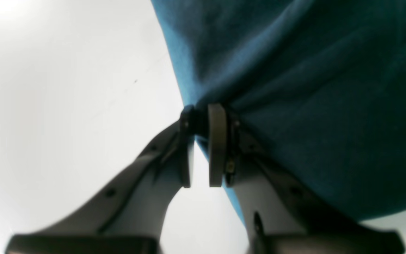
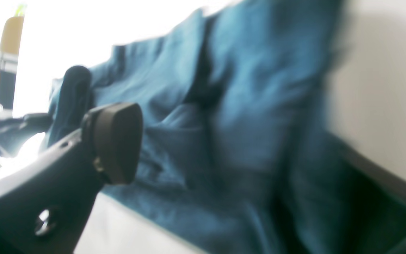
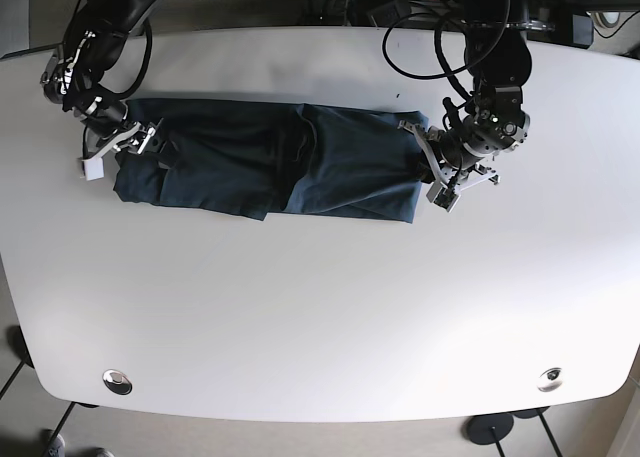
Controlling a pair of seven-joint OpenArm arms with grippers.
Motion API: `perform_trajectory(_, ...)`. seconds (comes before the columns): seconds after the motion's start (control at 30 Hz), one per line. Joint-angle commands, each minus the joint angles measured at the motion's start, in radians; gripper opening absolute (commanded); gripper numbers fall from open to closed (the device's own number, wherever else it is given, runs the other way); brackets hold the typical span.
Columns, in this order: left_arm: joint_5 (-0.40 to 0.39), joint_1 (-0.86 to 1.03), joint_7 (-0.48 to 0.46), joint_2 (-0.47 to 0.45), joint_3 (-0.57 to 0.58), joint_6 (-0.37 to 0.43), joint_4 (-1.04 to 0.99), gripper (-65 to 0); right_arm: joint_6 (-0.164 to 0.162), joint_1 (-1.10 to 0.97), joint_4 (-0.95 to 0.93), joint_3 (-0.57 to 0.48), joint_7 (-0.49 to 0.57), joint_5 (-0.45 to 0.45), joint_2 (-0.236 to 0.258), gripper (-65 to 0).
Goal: Fold the T-shirt properly
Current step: 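Fold the strip over again with both grippers into a compact stack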
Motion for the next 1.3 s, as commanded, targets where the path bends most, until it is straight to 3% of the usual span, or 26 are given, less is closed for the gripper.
perform_trajectory(0.03, 0.004, -0.008, 0.0, -0.004, -0.003, 0.003, 0.007, -60.3, -0.01, -0.005, 0.018, -0.004, -0.039, -0.035, -0.003, -14.0)
perform_trajectory(0.1, 0.004, -0.005, 0.0, -0.004, -0.003, 0.003, 0.007, -60.3, -0.01, -0.005, 0.016, -0.004, -0.038, -0.035, -0.003, -24.7)
perform_trajectory(0.23, 0.004, -0.004, 0.002, -0.004, -0.003, 0.003, 0.004, -60.3, -0.01, -0.002, 0.021, -0.016, -0.004, -0.036, 0.012, -64.2)
perform_trajectory(0.3, 0.004, -0.004, 0.002, -0.002, -0.003, 0.003, 0.002, -60.3, -0.01, -0.002, 0.031, -0.047, 0.001, -0.033, 0.043, -62.8)
perform_trajectory(0.4, 0.005, -0.002, 0.004, 0.024, -0.006, 0.003, 0.002, -60.3, -0.018, -0.035, 0.196, -0.053, 0.012, -0.044, 0.043, -63.3)
perform_trajectory(0.5, 0.008, -0.002, 0.005, 0.056, -0.006, 0.003, 0.0, -60.1, -0.107, -0.083, 0.427, -0.081, 0.01, -0.042, 0.038, -63.3)
perform_trajectory(0.63, 0.007, -0.001, 0.007, 0.089, -0.003, 0.003, -0.012, -60.1, -0.15, -0.133, 0.647, -0.196, 0.007, -0.033, 0.038, -63.3)
perform_trajectory(0.7, 0.01, -0.005, 0.007, 0.107, -0.003, 0.003, -0.03, -60.1, -0.167, -0.144, 0.679, -0.262, 0.005, -0.016, 0.037, -63.3)
perform_trajectory(0.83, 0.005, -0.01, 0.007, 0.116, -0.003, 0.004, -0.069, -60.1, -0.205, -0.144, 0.679, -0.412, 0.005, 0.106, 0.017, -63.3)
perform_trajectory(0.93, 0.005, -0.011, 0.007, 0.135, -0.003, 0.004, -0.072, -60.1, -0.215, -0.114, 0.674, -0.504, 0.012, 0.109, -0.02, -63.3)
perform_trajectory(1.0, 0.005, -0.011, 0.007, 0.145, -0.003, 0.004, -0.07, -60.1, -0.222, -0.087, 0.65, -0.578, 0.013, 0.034, -0.064, -63.3)
perform_trajectory(1.07, 0.007, -0.011, 0.007, 0.145, -0.003, 0.004, -0.07, -60.1, -0.222, -0.038, 0.608, -0.681, 0.065, -0.119, -0.115, -63.3)
perform_trajectory(1.2, 0.005, -0.01, 0.007, 0.145, -0.003, 0.004, -0.069, -60.1, -0.225, -0.009, 0.521, -0.807, 0.182, -0.308, -0.124, -62.9)
perform_trajectory(1.3, 0.005, -0.01, 0.007, 0.145, -0.005, 0.004, -0.069, -60.1, -0.227, -0.006, 0.459, -0.839, 0.234, -0.434, -0.147, -59.9)
